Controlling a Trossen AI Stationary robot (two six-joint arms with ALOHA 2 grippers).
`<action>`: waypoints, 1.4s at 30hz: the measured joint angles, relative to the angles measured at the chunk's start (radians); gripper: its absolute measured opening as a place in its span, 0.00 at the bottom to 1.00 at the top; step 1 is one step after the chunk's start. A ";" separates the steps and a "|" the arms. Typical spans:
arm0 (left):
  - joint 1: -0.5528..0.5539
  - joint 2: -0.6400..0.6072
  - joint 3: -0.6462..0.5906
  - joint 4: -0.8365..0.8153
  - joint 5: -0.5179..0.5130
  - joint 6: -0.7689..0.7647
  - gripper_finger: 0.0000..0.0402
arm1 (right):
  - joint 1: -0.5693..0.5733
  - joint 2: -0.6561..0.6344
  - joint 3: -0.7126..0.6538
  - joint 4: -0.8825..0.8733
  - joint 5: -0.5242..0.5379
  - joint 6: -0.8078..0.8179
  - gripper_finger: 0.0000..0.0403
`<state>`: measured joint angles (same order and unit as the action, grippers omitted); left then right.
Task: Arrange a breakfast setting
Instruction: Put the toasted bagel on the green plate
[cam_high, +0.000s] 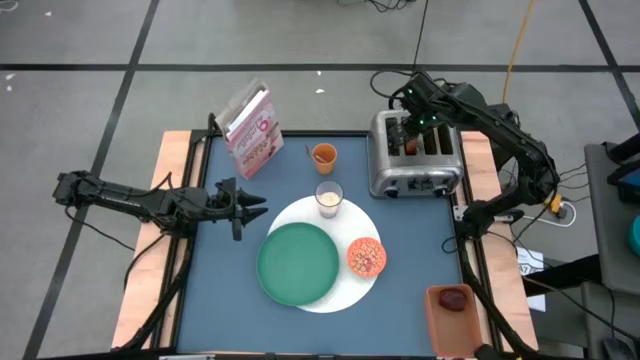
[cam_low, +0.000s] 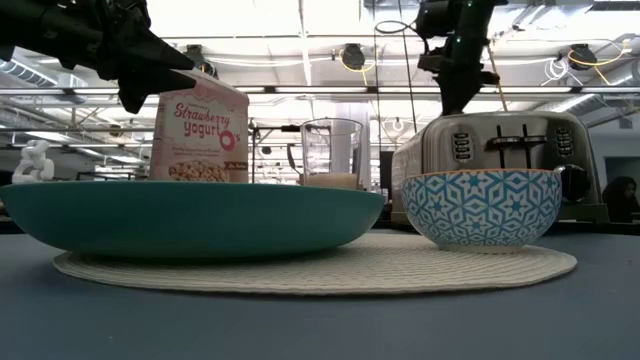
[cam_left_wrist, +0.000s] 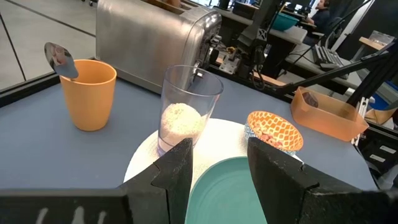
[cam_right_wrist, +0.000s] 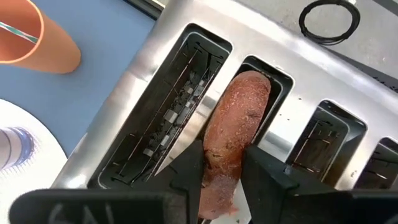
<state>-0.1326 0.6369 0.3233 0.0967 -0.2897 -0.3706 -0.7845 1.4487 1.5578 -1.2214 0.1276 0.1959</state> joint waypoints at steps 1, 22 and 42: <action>0.000 0.000 0.000 0.000 0.000 0.000 0.40 | 0.000 -0.004 0.000 0.001 0.000 0.000 0.22; 0.000 0.000 0.000 0.000 0.000 0.000 0.40 | 0.000 -0.170 0.000 0.065 0.000 -0.022 0.22; 0.000 0.000 0.000 0.000 0.000 0.007 0.40 | 0.001 -0.269 0.001 0.208 -0.283 -0.086 0.22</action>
<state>-0.1326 0.6365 0.3233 0.0967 -0.2894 -0.3633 -0.7836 1.1793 1.5585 -1.0131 -0.1552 0.1104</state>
